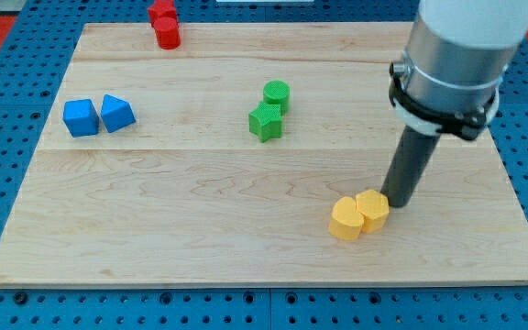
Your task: Slide the yellow heart towards the green circle
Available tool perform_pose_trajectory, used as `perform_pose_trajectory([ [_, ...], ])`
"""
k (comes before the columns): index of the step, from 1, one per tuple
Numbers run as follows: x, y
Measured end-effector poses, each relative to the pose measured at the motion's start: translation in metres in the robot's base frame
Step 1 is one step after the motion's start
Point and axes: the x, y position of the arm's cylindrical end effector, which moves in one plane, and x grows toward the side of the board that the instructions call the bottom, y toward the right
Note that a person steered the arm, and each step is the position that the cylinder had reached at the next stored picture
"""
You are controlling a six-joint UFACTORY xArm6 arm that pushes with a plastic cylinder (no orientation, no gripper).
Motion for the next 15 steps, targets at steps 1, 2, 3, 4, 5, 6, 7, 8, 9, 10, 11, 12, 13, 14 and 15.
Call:
perform_pose_trajectory([
  [1, 0.028, 0.028],
  [2, 0.043, 0.021],
  [3, 0.043, 0.009],
  [4, 0.037, 0.011],
  [5, 0.029, 0.005],
  [6, 0.029, -0.017],
  [7, 0.029, -0.046],
  [8, 0.029, -0.072],
  [9, 0.029, -0.091],
  [10, 0.023, -0.106],
  [11, 0.016, -0.143],
  [12, 0.005, -0.172],
  [13, 0.004, -0.162],
  [14, -0.004, -0.149],
  [15, -0.022, -0.159],
])
